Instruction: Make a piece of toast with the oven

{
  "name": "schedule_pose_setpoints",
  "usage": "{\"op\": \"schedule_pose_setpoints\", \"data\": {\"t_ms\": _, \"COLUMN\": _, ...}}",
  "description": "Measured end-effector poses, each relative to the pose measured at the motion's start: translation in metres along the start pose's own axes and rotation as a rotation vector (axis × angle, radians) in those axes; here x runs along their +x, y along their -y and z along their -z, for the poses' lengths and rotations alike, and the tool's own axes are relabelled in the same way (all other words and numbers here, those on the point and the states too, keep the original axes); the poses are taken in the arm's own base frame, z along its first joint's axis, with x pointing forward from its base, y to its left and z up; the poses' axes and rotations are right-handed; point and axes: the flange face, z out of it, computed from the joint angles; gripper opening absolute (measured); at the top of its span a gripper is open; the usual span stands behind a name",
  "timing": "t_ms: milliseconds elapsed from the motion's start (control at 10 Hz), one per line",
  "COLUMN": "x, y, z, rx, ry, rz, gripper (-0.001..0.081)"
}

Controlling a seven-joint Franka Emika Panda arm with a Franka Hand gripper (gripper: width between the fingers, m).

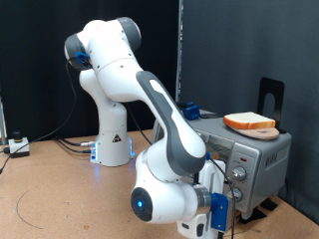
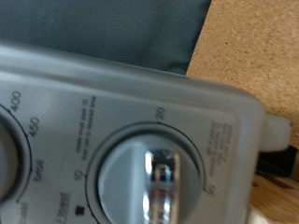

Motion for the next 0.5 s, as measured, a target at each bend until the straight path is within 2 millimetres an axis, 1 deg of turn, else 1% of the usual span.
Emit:
{"op": "schedule_pose_setpoints", "data": {"t_ms": 300, "x": 0.0006, "y": 0.0045, "z": -0.0081, "rx": 0.006, "ry": 0.001, "rz": 0.0, "gripper": 0.0804}}
{"op": "schedule_pose_setpoints", "data": {"t_ms": 400, "x": 0.0004, "y": 0.0048, "z": -0.0095, "rx": 0.006, "ry": 0.003, "rz": -0.002, "gripper": 0.0692}}
{"op": "schedule_pose_setpoints", "data": {"t_ms": 500, "x": 0.0003, "y": 0.0047, "z": -0.0107, "rx": 0.005, "ry": 0.006, "rz": -0.015, "gripper": 0.0692}}
